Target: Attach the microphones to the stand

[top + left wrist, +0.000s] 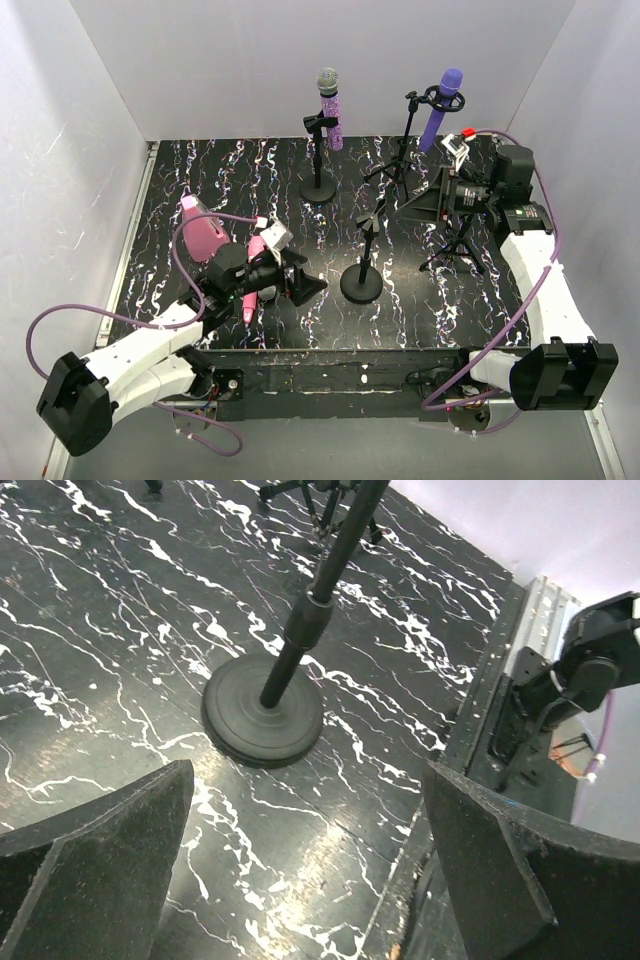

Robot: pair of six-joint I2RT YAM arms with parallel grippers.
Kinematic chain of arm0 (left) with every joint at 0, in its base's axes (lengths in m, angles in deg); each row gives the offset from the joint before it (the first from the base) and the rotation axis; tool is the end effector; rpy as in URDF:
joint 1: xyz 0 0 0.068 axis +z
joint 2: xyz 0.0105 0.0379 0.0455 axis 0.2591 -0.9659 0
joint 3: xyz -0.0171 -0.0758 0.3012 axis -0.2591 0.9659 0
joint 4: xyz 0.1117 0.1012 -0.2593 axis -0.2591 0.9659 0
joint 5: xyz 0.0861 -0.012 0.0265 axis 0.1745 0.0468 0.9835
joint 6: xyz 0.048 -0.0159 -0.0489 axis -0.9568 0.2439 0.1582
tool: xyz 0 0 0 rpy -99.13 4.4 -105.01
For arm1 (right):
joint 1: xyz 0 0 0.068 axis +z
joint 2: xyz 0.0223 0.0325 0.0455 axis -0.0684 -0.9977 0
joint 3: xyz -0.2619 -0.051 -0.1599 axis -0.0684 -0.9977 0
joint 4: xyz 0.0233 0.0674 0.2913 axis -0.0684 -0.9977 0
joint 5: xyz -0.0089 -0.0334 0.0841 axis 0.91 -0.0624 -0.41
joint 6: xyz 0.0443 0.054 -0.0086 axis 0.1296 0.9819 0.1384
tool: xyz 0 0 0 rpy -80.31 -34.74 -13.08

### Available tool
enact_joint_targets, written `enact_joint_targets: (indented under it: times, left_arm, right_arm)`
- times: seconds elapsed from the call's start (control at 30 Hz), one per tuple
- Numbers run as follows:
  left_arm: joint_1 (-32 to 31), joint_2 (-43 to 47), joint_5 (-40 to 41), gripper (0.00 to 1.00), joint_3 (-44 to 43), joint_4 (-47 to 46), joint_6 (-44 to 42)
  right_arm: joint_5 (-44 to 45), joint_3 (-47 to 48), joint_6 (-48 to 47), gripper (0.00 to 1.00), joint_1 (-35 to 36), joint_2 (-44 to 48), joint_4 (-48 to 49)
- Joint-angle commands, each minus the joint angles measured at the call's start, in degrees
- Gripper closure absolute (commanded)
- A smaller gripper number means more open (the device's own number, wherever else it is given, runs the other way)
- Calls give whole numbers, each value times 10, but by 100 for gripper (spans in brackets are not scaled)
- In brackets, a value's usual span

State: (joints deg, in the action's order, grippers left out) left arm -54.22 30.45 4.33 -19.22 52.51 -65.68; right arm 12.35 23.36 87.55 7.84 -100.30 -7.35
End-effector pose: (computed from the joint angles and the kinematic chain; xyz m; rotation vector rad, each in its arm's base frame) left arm 0.1736 -0.1725 0.2604 0.7152 1.7704 -1.0416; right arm 0.2823 0.0732 0.4134 -0.4795 1.8852 1.4960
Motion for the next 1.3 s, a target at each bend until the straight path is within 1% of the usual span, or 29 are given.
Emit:
enact_joint_targets:
  times: [0.0, 0.07, 0.1, 0.13, 0.2, 0.3, 0.53, 0.67, 0.73, 0.77, 0.83, 0.9, 1.0, 1.03, 1.1, 1.13, 1.23, 1.27]
  left_arm:
    - [-21, -23, 53, 2, -4, -54, -38]
    - [-30, -41, 63, 2, -8, -64, -49]
    - [-35, -50, 66, 2, -11, -73, -54]
    - [-39, -59, 69, 2, -11, -81, -58]
    - [-48, -80, 80, 2, -14, -105, -68]
    - [-66, -121, 99, 2, -24, -148, -88]
    - [-150, -245, 194, 2, -79, -262, -141]
    - [-181, -323, 288, 2, -116, -320, -145]
    - [-192, -346, 316, 2, -134, -337, -145]
    - [-199, -354, 333, 2, -139, -346, -163]
    - [-211, -365, 363, 2, -149, -357, -171]
    - [-219, -373, 389, 7, -155, -356, -173]
    - [-224, -377, 418, 18, -157, -356, -175]
    - [-224, -378, 425, 24, -157, -357, -174]
    - [-225, -381, 445, 42, -161, -353, -172]
    - [-225, -383, 449, 46, -162, -357, -173]
    - [-225, -391, 444, 50, -171, -362, -178]
    - [-225, -394, 438, 57, -174, -360, -179]
  right_arm:
    - [-49, 46, -146, 10, -21, 14, -114]
    - [-27, 58, -213, 9, -26, 21, -174]
    - [-23, 59, -234, 9, -32, 27, -188]
    - [-20, 54, -240, 9, -34, 35, -188]
    - [-17, 43, -251, 9, -66, 53, -187]
    - [-9, 32, -277, 8, -83, 71, -197]
    - [-3, -11, -295, 7, -96, 107, -171]
    - [-15, -31, -285, 7, -104, 121, -155]
    - [-19, -37, -283, 7, -108, 126, -149]
    - [-20, -39, -283, 7, -110, 128, -149]
    - [-21, -41, -283, 7, -113, 129, -149]
    - [-24, -45, -283, 7, -114, 129, -143]
    - [-30, -49, -263, 7, -117, 129, -133]
    - [-31, -49, -262, 7, -117, 129, -133]
    - [-31, -49, -261, 7, -117, 129, -131]
    - [-31, -49, -261, 7, -119, 129, -131]
    - [-31, -51, -260, 8, -120, 129, -131]
    - [-31, -53, -260, 8, -120, 130, -130]
